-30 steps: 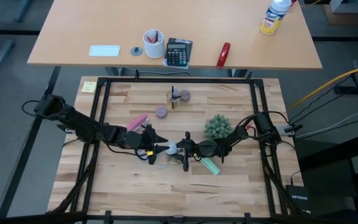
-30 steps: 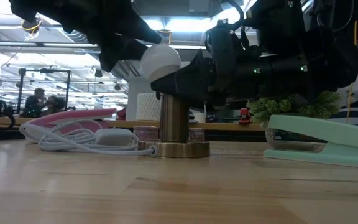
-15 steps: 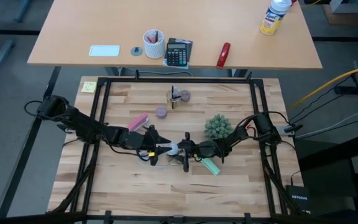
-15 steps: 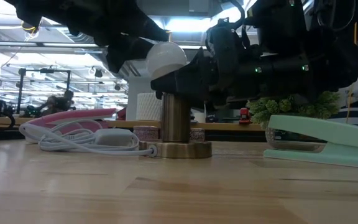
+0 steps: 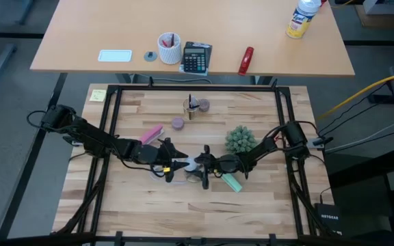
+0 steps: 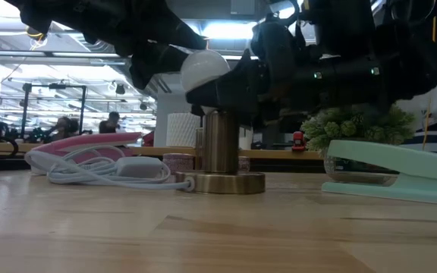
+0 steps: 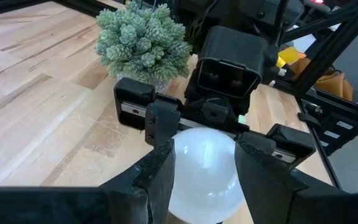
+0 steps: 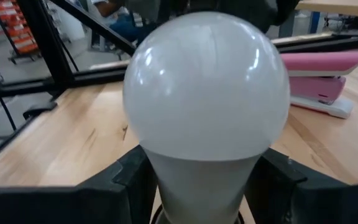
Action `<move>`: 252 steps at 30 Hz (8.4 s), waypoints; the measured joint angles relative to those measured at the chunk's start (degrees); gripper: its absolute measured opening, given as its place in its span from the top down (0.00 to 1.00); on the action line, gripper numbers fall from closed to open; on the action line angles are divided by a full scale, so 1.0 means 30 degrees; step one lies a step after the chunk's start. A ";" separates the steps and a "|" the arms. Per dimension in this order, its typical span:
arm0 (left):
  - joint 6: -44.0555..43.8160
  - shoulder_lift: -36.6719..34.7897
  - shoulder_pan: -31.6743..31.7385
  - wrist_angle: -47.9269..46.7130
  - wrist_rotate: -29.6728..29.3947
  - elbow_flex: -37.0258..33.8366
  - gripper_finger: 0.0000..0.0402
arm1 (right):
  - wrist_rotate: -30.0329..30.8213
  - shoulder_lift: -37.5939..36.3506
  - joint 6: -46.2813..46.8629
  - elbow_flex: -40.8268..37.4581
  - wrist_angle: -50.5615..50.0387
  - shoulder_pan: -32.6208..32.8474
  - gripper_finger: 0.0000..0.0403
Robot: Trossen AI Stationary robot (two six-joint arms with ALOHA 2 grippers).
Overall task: Screw lightbulb
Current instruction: Insert the lightbulb into the lamp
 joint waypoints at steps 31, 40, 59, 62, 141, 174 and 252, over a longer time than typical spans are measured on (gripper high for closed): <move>0.0730 -0.0007 0.0170 0.0924 -0.0107 0.0000 0.61 | 0.0263 -0.0527 -0.0532 0.0015 -0.0698 -0.0280 0.59; 0.1061 -0.0007 0.0700 0.0950 -0.0058 0.0000 0.61 | 0.0586 -0.0409 -0.1039 0.0022 -0.0531 -0.0776 0.58; 0.1508 -0.0058 0.1647 -0.0254 -0.0115 0.0025 0.61 | -0.0023 0.0136 -0.2334 0.1043 -0.1958 -0.2247 0.58; 0.1429 -0.0072 0.1647 -0.0534 -0.0102 0.0044 0.61 | 0.0065 0.0100 -0.2259 0.1086 -0.2344 -0.2130 0.58; 0.1654 0.0000 0.1632 -0.0142 -0.0007 -0.0029 0.61 | -0.3778 -1.0297 0.1195 0.1938 -1.7295 -0.2135 0.25; 0.1865 0.0000 0.1632 -0.0040 -0.0015 -0.0022 0.61 | 0.0237 -1.0282 0.1051 0.1945 -1.7171 -0.2138 0.98; 0.2346 -0.0022 0.1625 -0.0019 -0.0087 -0.0007 0.61 | -0.1623 -0.7142 0.0540 0.1945 -1.2609 -0.2113 0.97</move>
